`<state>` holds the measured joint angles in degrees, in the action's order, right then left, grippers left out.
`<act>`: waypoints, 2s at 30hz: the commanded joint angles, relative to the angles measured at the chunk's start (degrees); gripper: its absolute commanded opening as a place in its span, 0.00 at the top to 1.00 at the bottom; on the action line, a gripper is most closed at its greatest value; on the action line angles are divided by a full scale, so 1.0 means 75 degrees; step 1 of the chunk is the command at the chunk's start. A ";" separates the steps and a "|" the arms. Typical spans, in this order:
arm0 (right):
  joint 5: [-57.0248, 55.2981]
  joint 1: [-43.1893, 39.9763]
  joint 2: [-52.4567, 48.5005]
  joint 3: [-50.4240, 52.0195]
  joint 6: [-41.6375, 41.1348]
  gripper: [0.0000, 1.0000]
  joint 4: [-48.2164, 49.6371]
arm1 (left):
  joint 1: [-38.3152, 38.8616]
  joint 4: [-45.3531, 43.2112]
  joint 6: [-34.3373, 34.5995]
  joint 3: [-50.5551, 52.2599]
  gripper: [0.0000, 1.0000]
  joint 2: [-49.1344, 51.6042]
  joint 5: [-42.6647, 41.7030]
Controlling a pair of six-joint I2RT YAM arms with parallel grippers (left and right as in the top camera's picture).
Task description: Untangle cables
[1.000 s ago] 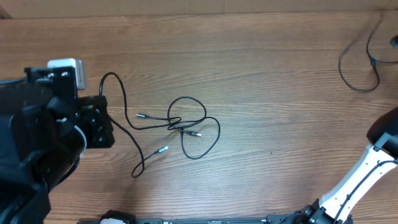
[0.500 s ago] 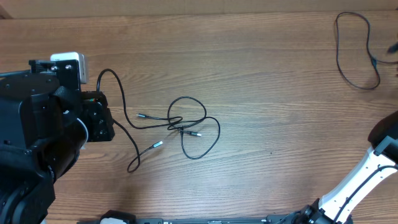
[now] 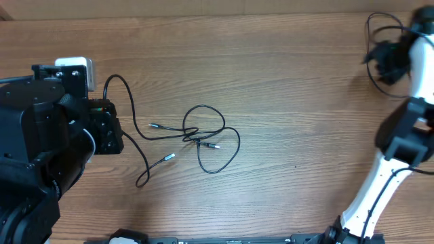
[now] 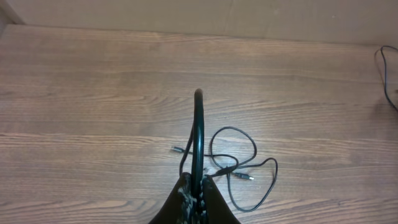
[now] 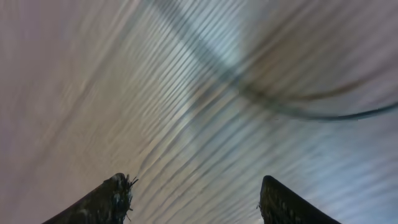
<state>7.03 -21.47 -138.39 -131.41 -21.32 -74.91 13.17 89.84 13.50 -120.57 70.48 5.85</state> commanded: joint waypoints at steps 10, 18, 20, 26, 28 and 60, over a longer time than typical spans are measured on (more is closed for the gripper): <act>-0.0866 0.0221 -0.0023 0.2804 0.0539 0.96 0.2474 | 0.0052 0.0105 -0.0323 -0.0044 0.96 -0.0009 0.0102; -0.0909 -0.0766 -0.0023 0.3019 0.1684 0.96 0.4057 | 0.0052 0.0134 -0.0373 -0.0044 0.96 -0.0012 0.0239; -0.0831 -0.1014 -0.0023 0.3019 0.1900 0.96 0.4357 | 0.0052 0.0221 -0.0370 -0.0044 0.96 -0.0012 0.0399; -0.0717 -0.1652 -0.0023 0.3019 0.2442 0.96 0.5368 | 0.0052 0.0519 -0.0373 -0.0044 0.96 -0.0012 0.0481; -0.0595 -0.1801 -0.0023 0.3019 0.2728 0.96 0.5773 | 0.0055 0.0583 -0.0373 -0.0044 0.96 -0.0012 0.0478; 0.0364 -0.1804 0.0481 0.2713 0.0495 0.96 0.3958 | 0.0055 0.0924 -0.0291 -0.0047 0.96 0.0463 0.0880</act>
<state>8.86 -35.57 -137.45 -110.06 -16.64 -45.06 13.17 96.73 11.62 -120.57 73.58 11.42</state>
